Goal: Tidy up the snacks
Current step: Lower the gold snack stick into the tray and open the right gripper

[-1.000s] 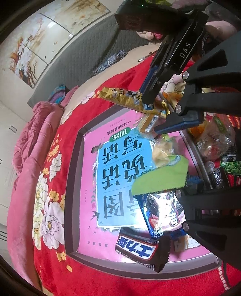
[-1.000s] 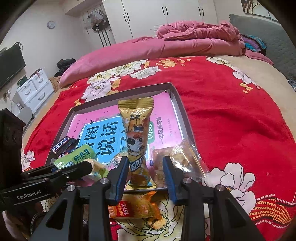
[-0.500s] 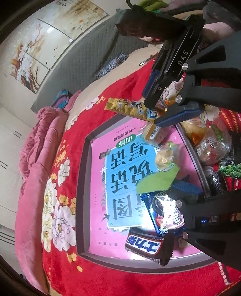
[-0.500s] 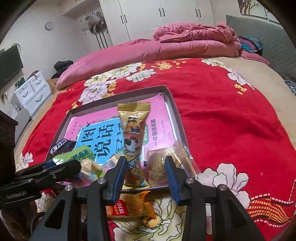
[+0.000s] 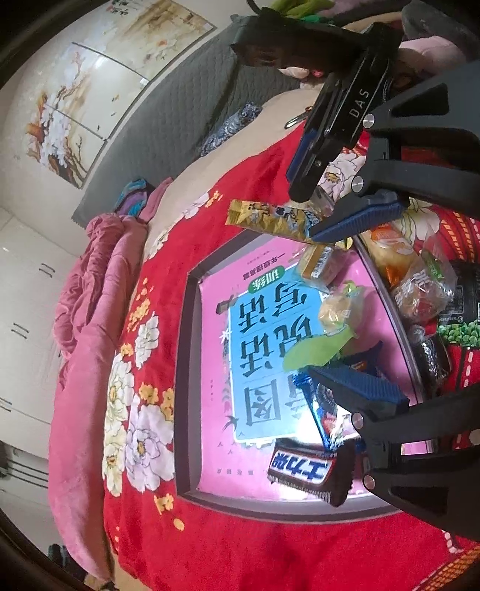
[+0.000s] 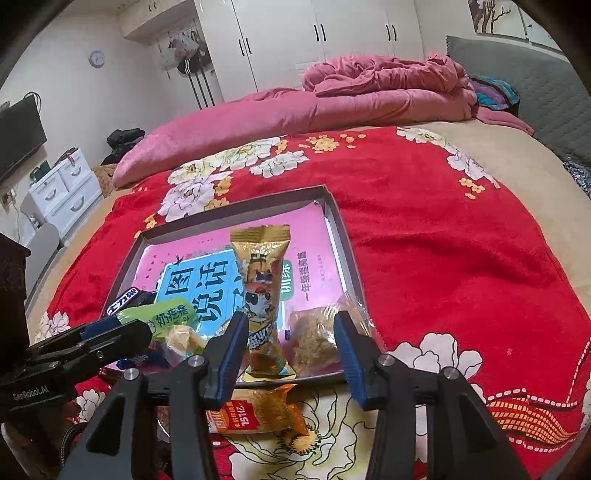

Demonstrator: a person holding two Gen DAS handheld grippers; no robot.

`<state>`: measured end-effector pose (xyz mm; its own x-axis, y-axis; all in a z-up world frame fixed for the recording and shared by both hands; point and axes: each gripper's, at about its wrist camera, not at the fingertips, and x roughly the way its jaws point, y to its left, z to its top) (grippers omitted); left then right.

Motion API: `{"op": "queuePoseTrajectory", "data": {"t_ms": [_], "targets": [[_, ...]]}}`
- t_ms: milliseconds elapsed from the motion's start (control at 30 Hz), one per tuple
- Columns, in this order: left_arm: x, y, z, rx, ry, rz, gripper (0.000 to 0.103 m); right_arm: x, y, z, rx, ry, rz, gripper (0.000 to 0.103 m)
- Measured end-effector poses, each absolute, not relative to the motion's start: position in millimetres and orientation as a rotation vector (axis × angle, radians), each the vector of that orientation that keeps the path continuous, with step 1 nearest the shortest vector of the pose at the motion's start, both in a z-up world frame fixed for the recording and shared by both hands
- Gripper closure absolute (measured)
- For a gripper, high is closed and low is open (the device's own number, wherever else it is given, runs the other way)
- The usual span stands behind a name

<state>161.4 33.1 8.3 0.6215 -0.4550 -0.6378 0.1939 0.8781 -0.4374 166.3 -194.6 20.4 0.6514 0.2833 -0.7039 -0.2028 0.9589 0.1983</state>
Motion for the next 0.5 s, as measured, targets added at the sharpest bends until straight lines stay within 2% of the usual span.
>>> {"op": "queuePoseTrajectory", "data": {"t_ms": [500], "targets": [[156,59,22,-0.396,0.77,-0.333,0.03,158,-195,30,0.112,0.793,0.287,0.049]]}}
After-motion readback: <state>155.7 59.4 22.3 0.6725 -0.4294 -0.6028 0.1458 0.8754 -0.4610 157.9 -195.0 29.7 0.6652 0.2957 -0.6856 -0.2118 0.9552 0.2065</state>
